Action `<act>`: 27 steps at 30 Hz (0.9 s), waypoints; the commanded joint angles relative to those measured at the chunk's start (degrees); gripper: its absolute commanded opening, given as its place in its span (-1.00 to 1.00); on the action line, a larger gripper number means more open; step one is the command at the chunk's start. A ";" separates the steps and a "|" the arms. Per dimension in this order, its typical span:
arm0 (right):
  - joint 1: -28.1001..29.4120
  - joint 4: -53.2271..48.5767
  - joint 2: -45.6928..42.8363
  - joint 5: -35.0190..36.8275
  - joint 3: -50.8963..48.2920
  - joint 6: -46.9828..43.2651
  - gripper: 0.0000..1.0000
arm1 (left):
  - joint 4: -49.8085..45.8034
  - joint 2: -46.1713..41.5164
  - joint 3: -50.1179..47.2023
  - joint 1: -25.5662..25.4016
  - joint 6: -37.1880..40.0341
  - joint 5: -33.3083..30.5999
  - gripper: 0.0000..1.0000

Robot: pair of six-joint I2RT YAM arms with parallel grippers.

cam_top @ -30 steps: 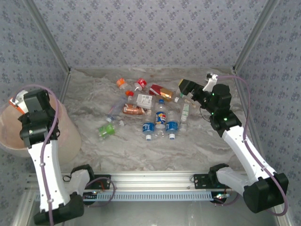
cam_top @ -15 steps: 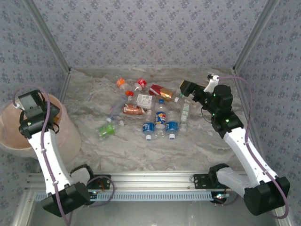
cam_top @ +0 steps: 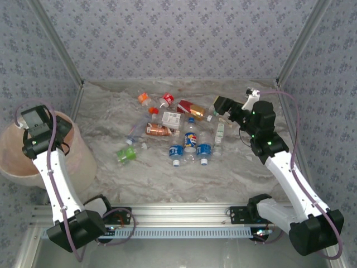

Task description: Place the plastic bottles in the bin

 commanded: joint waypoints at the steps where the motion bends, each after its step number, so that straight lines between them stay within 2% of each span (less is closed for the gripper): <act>1: -0.07 -0.66 -1.03 1.81 -0.73 -1.09 1.00 | -0.36 -0.66 1.86 0.17 -0.04 1.03 0.67; 10: -0.05 -4.56 2.09 5.75 -5.46 -3.80 1.00 | -1.97 -4.18 8.23 0.16 0.44 5.01 0.77; 11: 0.16 -5.11 2.50 5.79 -6.18 -4.25 1.00 | -1.90 -4.89 8.52 0.12 0.25 5.03 0.80; 12: 0.29 -6.05 3.02 6.07 -6.95 -4.54 1.00 | -1.60 -5.67 8.81 0.11 0.06 5.03 0.94; 14: 1.00 -8.11 3.75 6.03 -8.21 -5.26 1.00 | -1.12 -6.81 9.41 0.11 -0.45 5.75 0.96; 18: 3.58 -8.66 5.05 5.81 -10.92 -6.48 1.00 | 3.24 -8.59 9.47 -0.51 -1.57 14.68 0.96; 21: 4.49 -10.70 6.99 10.44 -10.95 -1.13 1.00 | 7.39 -9.31 9.08 -4.38 -2.15 20.67 0.96; 27: 4.43 -11.35 12.97 15.93 -11.18 6.30 0.89 | 13.27 -8.74 8.31 -19.57 -1.09 21.49 0.96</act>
